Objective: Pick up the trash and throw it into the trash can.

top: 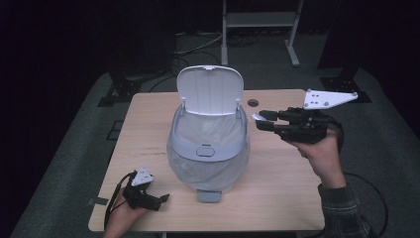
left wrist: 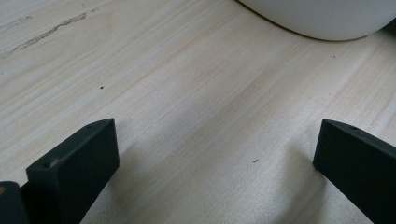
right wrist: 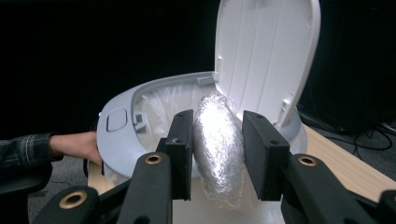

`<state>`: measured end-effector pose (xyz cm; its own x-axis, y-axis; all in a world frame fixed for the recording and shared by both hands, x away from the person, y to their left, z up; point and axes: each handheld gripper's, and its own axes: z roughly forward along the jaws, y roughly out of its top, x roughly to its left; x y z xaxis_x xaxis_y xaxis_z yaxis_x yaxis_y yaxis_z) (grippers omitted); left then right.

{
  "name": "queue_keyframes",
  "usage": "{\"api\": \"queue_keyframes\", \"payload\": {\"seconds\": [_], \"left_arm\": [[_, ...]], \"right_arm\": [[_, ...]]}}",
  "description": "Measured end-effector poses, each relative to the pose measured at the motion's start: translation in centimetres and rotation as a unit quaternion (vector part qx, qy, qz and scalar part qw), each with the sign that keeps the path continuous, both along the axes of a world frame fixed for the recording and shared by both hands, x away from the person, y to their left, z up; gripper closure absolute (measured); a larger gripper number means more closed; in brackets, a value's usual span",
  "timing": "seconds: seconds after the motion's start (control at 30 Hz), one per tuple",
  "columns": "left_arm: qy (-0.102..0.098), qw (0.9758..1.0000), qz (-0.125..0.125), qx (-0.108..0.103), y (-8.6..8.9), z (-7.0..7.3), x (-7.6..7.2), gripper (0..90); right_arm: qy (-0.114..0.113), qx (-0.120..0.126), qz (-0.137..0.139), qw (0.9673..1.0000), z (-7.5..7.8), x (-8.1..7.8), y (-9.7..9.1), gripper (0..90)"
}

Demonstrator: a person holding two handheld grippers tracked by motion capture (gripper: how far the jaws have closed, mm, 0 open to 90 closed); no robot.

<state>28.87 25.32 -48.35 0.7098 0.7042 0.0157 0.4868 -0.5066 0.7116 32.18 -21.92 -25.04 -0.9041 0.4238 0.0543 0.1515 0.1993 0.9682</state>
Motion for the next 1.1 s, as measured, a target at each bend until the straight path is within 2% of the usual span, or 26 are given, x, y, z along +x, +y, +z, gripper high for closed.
{"api": "queue_keyframes", "payload": {"seconds": [0.5, 1.1], "left_arm": [[0.0, 1.0, 0.0, 0.0, 0.0, 0.0, 0.0, 0.0], [0.0, 1.0, 0.0, 0.0, 0.0, 0.0, 0.0, 0.0]], "right_arm": [[-0.008, 0.004, 0.024, 0.9997, 1.6, 1.3, 2.9, 63.9], [-0.009, -0.004, 0.05, 0.9987, 2.2, 2.9, 6.9, 63.7]]}}
